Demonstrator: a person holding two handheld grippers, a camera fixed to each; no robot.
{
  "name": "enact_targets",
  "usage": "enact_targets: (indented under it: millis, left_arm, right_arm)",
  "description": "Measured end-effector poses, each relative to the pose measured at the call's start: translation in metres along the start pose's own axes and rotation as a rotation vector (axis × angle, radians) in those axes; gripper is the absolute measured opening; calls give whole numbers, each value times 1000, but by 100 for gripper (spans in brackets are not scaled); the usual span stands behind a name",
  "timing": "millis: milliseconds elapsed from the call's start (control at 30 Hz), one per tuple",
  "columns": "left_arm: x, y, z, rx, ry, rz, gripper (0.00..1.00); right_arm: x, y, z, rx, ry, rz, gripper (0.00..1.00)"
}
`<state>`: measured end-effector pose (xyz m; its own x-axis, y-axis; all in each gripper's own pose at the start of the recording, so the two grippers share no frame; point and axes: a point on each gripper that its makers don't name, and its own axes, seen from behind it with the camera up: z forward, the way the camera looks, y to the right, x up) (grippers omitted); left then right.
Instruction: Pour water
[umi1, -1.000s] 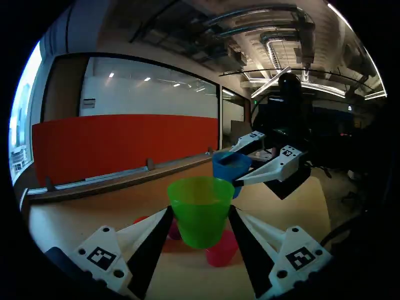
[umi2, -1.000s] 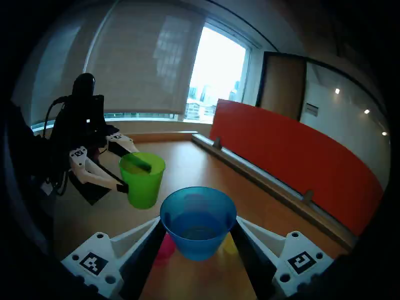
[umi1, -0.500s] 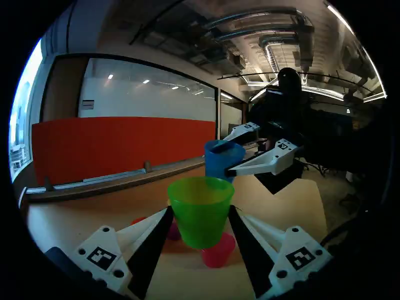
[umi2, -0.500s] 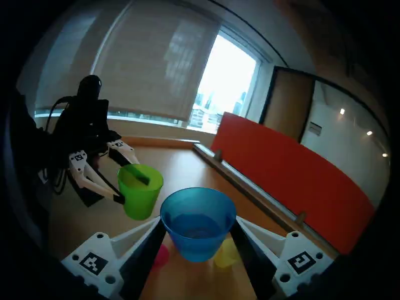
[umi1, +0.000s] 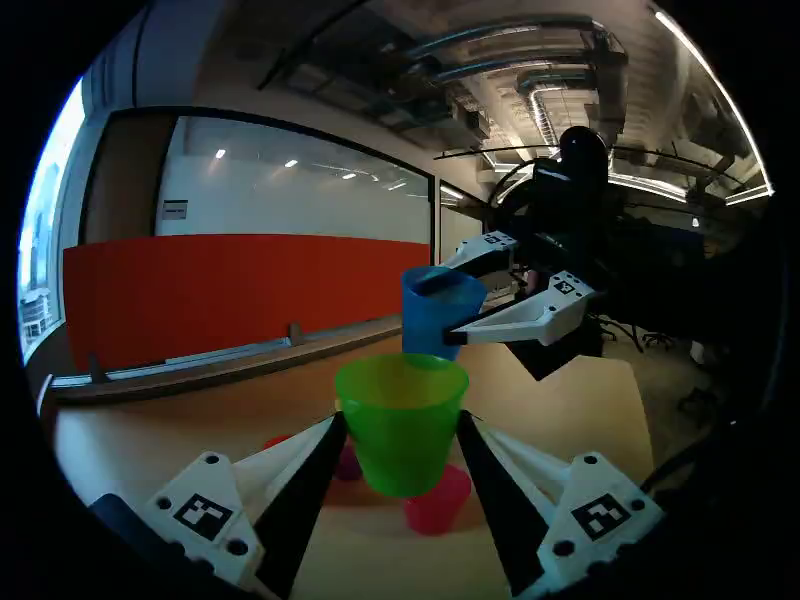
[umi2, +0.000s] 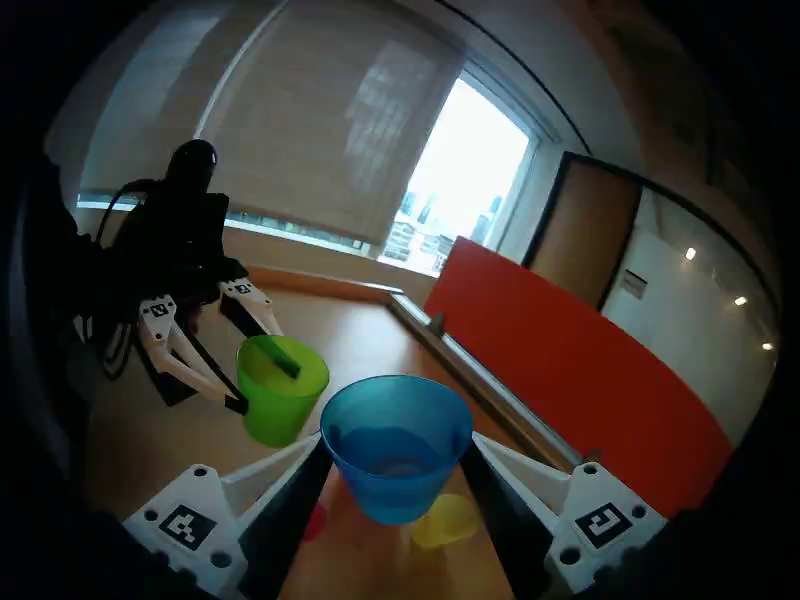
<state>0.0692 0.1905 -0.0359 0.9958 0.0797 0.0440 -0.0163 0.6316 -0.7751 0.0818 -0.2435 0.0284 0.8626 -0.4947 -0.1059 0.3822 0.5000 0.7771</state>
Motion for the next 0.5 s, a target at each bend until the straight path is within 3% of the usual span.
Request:
enact_targets:
  millis: [500]
  left_arm:
    - [5, -1, 2, -2, 5, 7, 80]
  right_arm:
    - [16, 10, 5, -22, 27, -92, 88]
